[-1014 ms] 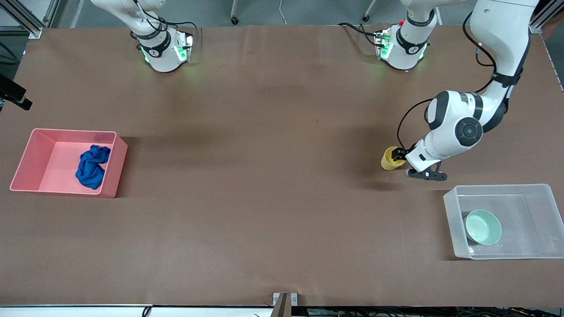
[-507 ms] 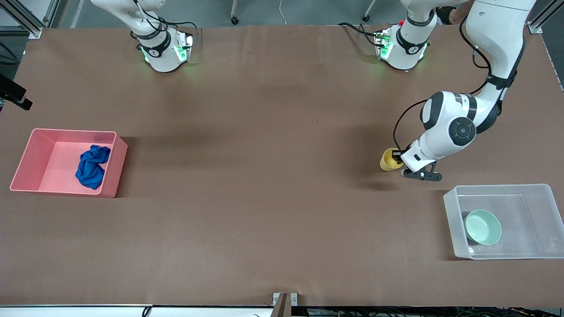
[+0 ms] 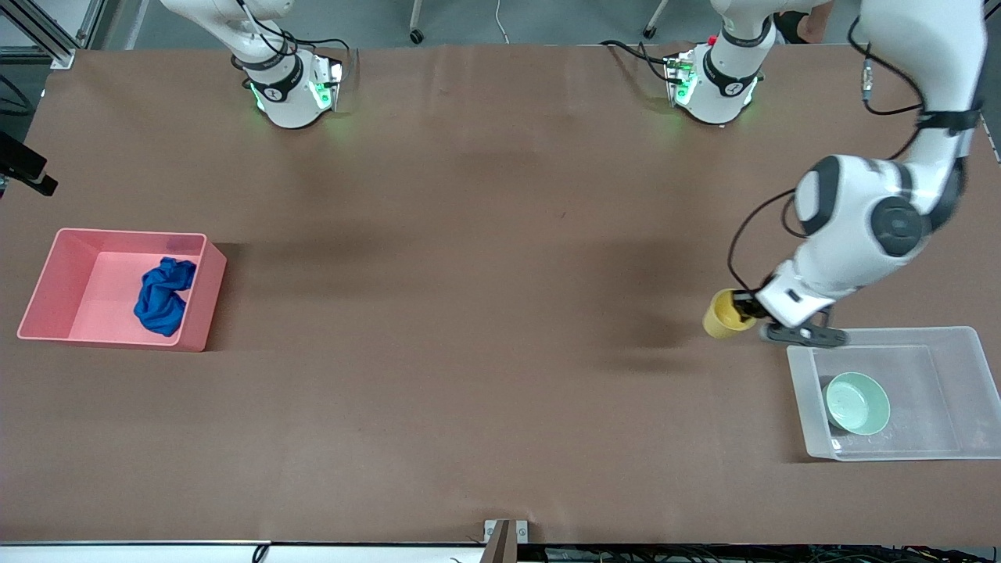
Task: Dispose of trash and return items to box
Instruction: 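Lift the yellow cup and carry it over the clear box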
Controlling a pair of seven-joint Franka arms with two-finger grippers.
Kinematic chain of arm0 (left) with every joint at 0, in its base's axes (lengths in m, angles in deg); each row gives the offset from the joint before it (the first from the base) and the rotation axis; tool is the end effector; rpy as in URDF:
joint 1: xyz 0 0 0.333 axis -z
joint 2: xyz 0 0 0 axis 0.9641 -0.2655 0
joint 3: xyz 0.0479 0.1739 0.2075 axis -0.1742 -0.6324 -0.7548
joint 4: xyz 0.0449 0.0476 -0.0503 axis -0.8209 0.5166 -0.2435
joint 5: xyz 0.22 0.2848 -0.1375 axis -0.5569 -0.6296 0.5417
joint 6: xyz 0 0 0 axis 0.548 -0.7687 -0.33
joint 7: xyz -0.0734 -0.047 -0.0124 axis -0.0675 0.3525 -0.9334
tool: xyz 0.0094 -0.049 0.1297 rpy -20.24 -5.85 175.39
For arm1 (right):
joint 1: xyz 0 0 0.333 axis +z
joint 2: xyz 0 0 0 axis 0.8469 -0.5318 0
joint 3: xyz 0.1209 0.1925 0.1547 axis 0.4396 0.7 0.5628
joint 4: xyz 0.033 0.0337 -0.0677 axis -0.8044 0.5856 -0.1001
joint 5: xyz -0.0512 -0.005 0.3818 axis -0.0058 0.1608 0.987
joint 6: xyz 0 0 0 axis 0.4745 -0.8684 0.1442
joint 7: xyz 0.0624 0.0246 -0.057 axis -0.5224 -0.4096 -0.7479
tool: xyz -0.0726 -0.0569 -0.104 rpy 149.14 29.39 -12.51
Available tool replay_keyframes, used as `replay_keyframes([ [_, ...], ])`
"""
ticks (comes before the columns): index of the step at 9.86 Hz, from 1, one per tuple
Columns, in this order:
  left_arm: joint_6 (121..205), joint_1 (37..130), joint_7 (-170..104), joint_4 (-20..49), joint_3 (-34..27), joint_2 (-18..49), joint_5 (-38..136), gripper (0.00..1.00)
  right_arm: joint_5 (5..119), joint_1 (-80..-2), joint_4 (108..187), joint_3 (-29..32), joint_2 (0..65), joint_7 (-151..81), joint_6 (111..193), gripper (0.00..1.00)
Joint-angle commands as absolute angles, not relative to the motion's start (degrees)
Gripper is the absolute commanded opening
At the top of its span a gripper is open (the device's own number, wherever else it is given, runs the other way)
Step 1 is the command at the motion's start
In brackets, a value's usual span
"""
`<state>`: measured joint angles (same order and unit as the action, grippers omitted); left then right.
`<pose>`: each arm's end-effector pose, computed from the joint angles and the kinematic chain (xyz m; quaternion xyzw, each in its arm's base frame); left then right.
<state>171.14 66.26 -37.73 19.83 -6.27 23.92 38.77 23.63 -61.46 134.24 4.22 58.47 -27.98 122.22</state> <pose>0.6135 -0.0703 0.3142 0.9981 -0.0443 0.0275 0.0328 0.5230 -0.0626 0.6023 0.9971 -0.0722 0.0187 0.0134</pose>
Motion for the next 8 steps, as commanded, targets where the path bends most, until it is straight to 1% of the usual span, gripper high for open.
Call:
replay_keyframes([
  [1,164.26,63.63,-41.76,4.40,-6.40,14.66,37.31,0.00,24.00,-61.56,135.74,4.23,59.97,-28.11,122.82,1.00],
  [2,163.11,61.18,-46.58,-1.06,-6.49,11.49,37.23,0.00,24.00,-61.48,135.73,4.23,59.97,-28.11,122.82,1.00],
  [4,161.86,56.26,-57.56,-9.33,-7.10,5.08,37.49,0.00,24.00,-61.56,135.82,4.23,59.97,-28.11,122.82,1.00],
  [6,163.00,56.67,-64.35,-16.38,-13.14,-2.21,37.49,0.00,24.00,-61.56,135.82,4.23,59.97,-28.11,122.82,1.00],
  [8,165.72,57.29,-64.73,-16.76,-15.98,-5.31,37.49,0.00,24.00,-61.65,135.74,4.23,59.97,-28.11,122.82,1.00],
])
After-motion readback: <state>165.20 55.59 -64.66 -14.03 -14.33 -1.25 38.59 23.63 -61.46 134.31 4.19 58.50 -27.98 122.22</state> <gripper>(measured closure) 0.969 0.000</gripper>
